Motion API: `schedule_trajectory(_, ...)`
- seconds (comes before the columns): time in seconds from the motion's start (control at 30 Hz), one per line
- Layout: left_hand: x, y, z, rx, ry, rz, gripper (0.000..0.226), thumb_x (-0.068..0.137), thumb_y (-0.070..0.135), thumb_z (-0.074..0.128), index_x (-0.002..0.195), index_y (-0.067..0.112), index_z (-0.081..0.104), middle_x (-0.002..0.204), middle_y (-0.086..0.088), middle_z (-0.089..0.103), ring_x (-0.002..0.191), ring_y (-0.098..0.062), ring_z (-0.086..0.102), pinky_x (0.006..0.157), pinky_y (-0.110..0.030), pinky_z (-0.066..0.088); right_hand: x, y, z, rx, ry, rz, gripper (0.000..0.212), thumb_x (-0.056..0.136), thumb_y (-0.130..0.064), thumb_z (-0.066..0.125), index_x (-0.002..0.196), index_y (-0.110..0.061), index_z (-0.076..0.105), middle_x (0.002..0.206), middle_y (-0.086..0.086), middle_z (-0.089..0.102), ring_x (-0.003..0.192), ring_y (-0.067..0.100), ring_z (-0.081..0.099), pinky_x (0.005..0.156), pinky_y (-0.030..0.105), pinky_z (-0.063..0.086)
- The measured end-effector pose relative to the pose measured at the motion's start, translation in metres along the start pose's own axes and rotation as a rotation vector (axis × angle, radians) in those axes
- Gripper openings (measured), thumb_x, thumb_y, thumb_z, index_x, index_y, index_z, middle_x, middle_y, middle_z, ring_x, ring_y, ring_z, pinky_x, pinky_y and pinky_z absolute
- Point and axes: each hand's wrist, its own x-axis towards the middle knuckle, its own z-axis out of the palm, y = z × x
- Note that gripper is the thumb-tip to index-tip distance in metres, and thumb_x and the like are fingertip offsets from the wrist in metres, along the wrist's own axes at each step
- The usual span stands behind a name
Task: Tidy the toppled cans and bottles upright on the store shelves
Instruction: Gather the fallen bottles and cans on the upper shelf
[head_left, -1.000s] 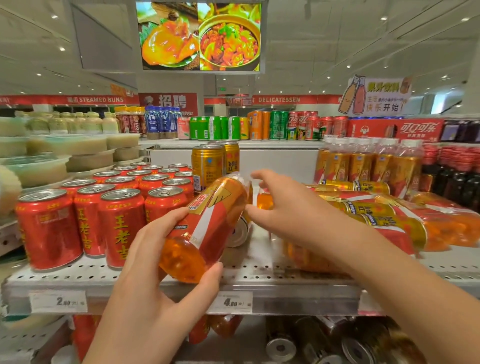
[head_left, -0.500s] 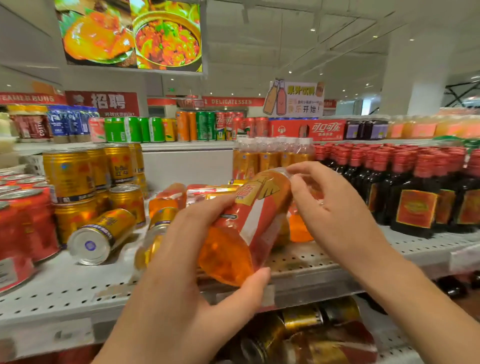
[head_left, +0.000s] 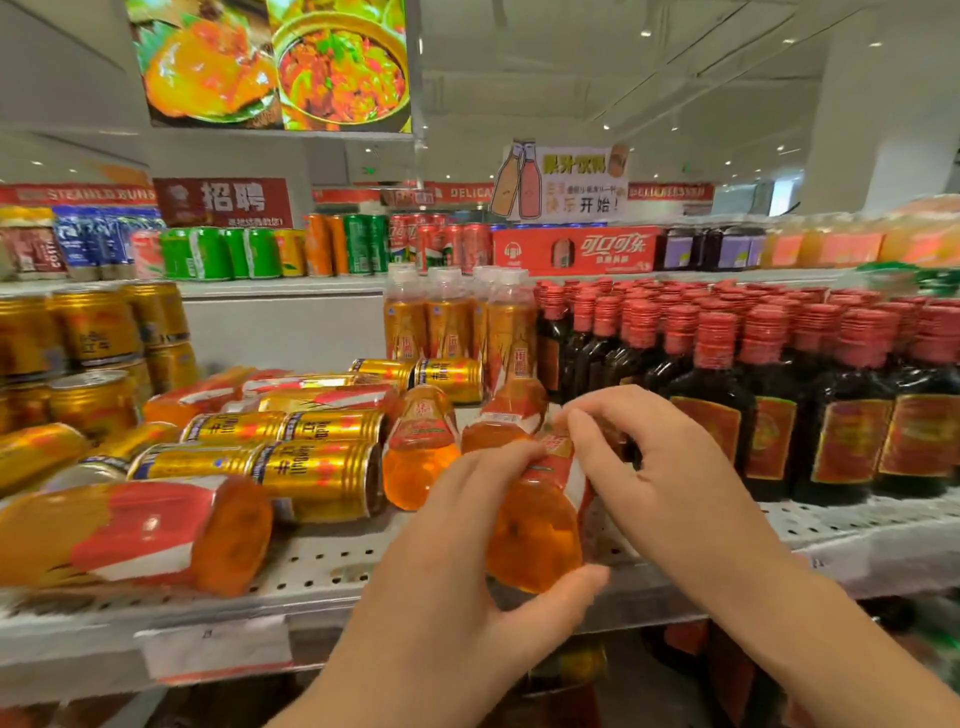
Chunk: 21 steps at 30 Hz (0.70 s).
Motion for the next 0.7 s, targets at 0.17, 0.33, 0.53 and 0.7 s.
schedule_trajectory(0.17, 0.013, -0.003, 0.027, 0.136, 0.102, -0.026, 0.112, 0.050, 0.098, 0.059, 0.147, 0.055, 0.024, 0.140, 0.032, 0.038, 0.128, 0.011, 0.039, 0.090, -0.006, 0.038, 0.010, 0.015, -0.004, 0.132, -0.132, 0.086, 0.022, 0.098, -0.048, 0.047, 0.103, -0.042, 0.068, 0.094, -0.027, 0.067, 0.097, -0.011, 0.060, 0.070, 0.005, 0.048)
schedule_trajectory(0.33, 0.007, -0.012, 0.051, 0.284, 0.175, 0.070, 0.086, 0.077, 0.084, 0.055, 0.145, 0.060, 0.009, 0.154, 0.026, 0.021, 0.136, 0.000, 0.034, 0.105, -0.019, 0.032, 0.029, 0.014, -0.009, 0.144, -0.237, 0.075, 0.021, 0.097, -0.046, 0.051, 0.096, -0.040, 0.071, 0.092, -0.026, 0.069, 0.090, -0.007, 0.064, 0.071, 0.017, 0.053)
schedule_trajectory(0.53, 0.007, -0.009, 0.017, 0.232, 0.045, 0.086, 0.073, 0.082, 0.092, 0.034, 0.143, 0.066, 0.004, 0.146, 0.048, 0.015, 0.133, 0.019, 0.025, 0.100, -0.014, 0.032, 0.055, 0.001, 0.000, 0.057, -0.281, -0.022, 0.015, 0.094, -0.045, 0.055, 0.099, -0.041, 0.069, 0.090, -0.025, 0.068, 0.089, -0.010, 0.062, 0.071, 0.014, 0.051)
schedule_trajectory(0.7, 0.029, -0.022, -0.054, 0.304, 0.186, 0.095, 0.047, 0.096, 0.069, 0.042, 0.136, 0.046, 0.046, 0.124, 0.029, 0.057, 0.114, 0.009, 0.052, 0.088, -0.011, 0.044, 0.088, -0.008, 0.016, -0.042, -0.290, -0.147, 0.020, 0.096, -0.042, 0.055, 0.113, -0.038, 0.065, 0.099, -0.021, 0.066, 0.091, -0.006, 0.061, 0.077, 0.018, 0.051)
